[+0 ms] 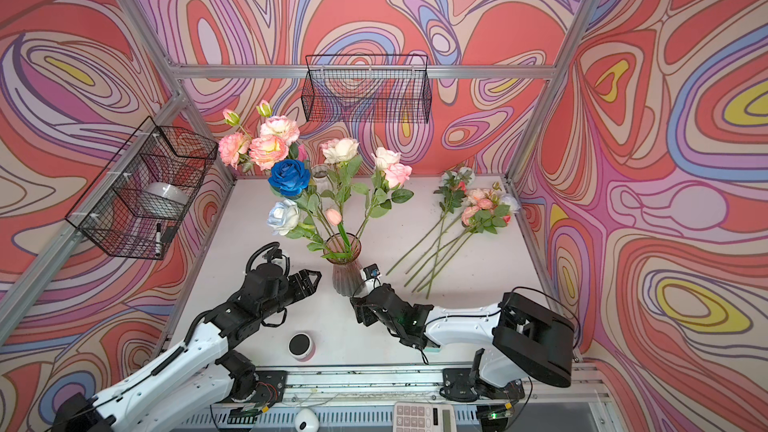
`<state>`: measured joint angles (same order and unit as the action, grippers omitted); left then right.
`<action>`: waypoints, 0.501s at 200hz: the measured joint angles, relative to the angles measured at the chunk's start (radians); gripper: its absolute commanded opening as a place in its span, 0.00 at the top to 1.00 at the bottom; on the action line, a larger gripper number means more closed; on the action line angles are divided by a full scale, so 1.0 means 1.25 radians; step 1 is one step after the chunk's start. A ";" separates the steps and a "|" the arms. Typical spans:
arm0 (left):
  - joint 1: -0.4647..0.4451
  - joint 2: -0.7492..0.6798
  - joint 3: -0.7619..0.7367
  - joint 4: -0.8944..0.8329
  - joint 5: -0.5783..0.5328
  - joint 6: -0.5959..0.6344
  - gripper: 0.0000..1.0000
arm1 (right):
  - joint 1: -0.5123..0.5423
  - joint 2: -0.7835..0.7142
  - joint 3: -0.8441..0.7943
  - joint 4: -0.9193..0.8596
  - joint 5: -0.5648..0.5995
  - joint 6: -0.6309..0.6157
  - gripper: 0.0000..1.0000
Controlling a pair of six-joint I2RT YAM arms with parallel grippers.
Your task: Arrange the flowers into the vase
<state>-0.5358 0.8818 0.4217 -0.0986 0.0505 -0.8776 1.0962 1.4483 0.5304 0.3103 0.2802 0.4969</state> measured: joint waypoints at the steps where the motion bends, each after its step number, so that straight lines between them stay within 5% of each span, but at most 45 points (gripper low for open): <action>1: 0.000 0.009 0.000 0.005 0.002 0.000 0.31 | 0.000 0.001 0.000 0.001 0.000 0.000 0.23; 100: 0.001 0.260 0.030 0.172 0.056 0.002 0.37 | 0.000 0.175 0.004 0.105 0.015 0.050 0.30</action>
<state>-0.5346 1.2072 0.4587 0.1165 0.1204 -0.8753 1.0962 1.6665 0.5350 0.4419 0.2985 0.5591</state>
